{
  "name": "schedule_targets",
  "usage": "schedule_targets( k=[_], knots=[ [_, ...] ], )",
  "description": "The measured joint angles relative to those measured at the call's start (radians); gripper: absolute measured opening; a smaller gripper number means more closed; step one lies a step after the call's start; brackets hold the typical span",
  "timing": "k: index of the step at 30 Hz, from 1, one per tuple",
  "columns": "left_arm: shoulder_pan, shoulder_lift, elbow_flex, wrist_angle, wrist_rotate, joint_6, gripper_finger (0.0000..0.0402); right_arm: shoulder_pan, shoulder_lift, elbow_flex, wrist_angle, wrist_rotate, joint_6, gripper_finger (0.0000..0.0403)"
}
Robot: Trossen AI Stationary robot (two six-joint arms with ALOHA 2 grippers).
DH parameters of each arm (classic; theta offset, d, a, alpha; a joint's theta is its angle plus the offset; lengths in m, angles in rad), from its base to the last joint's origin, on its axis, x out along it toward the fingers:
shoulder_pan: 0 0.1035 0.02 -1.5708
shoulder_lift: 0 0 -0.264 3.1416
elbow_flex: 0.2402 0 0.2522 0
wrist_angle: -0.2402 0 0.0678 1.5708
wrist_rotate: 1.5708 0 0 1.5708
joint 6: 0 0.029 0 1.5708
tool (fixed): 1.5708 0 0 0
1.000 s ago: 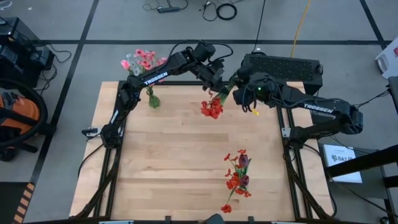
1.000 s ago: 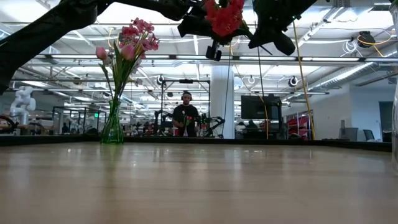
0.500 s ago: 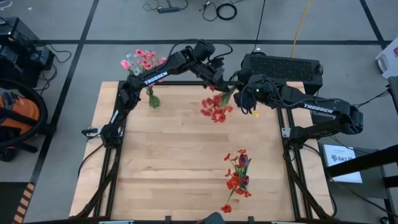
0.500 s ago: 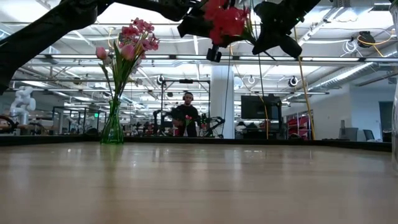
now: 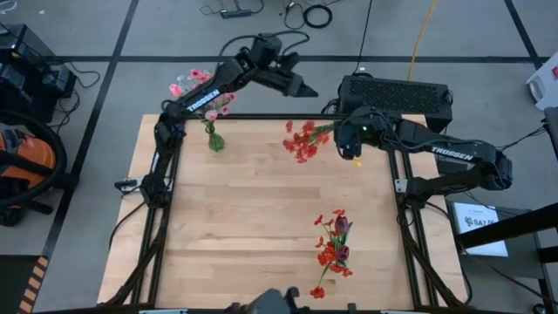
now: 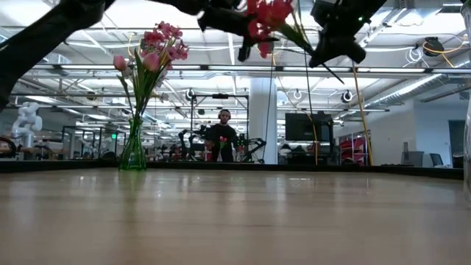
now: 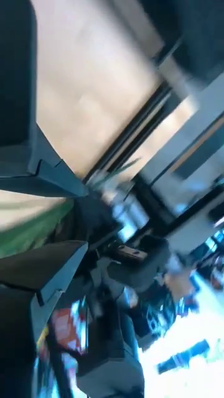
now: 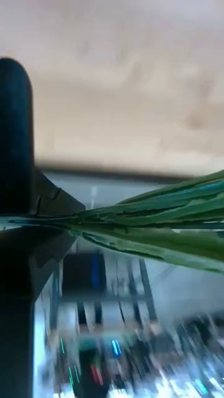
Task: Sort flowers into vase by color
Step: Put the orange flowers into the transparent vase
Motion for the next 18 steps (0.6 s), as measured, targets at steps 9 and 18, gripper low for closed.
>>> schedule_targets(
  k=[9, 18],
  knots=[
    [-0.061, -0.166, 0.002, -0.117, -0.372, 0.39, 0.0129, -0.039, -0.164, 0.0, -0.217, -0.076, 0.79, 0.0],
    [-0.094, -0.244, 0.001, -0.223, -0.451, 0.577, 0.0129, -0.033, -0.345, 0.0, -0.241, -0.144, 1.147, 0.0]
  ],
)
